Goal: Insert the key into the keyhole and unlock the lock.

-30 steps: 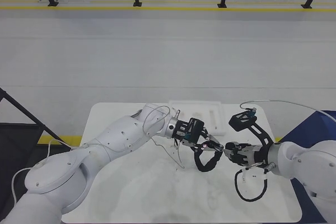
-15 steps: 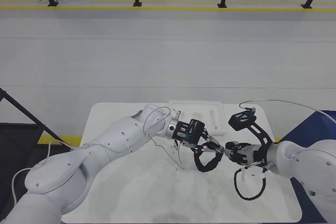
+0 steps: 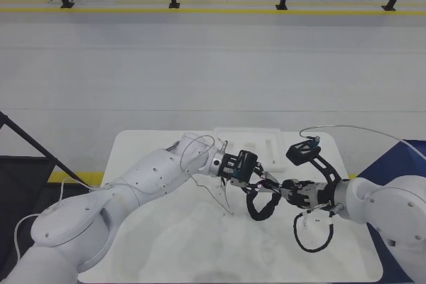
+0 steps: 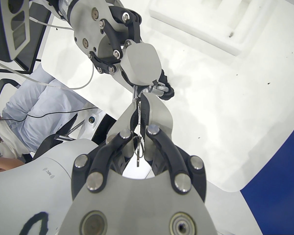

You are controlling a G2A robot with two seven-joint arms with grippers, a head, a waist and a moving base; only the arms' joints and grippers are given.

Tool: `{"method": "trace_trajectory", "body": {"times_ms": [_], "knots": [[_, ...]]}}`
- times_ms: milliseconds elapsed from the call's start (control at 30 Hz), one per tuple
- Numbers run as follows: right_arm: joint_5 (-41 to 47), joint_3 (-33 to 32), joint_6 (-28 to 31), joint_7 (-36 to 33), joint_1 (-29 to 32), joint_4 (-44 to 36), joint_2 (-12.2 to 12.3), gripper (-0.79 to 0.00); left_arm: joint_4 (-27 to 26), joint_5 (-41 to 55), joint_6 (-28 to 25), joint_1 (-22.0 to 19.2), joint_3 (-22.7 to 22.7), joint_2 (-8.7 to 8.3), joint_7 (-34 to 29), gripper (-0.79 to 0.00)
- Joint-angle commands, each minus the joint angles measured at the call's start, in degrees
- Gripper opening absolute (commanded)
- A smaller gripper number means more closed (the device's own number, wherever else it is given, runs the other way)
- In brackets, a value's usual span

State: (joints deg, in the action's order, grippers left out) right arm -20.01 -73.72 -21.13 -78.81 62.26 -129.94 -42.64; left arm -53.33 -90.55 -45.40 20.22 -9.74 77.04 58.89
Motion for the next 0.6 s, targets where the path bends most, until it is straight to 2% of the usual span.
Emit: {"method": "trace_trajectory", "body": {"times_ms": [0,433,567], "knots": [[-0.23,0.17,-0.07,0.04,-0.22,0.15,0.00,-0.785,-0.15,-0.04,-0.02,0.06,0.00,-0.05,-0.01,-0.785],[1.05,1.33,-0.17,1.24,-1.48,2.23,-0.25,-0.785,-0.06,1.67,0.13,1.01,0.00,-0.41,0.14,-0.785],[2.29,1.73,0.04,2.56,-2.26,4.05,-0.46,-0.690,0.73,3.19,0.32,1.56,0.00,-0.57,0.33,-0.785]]}}
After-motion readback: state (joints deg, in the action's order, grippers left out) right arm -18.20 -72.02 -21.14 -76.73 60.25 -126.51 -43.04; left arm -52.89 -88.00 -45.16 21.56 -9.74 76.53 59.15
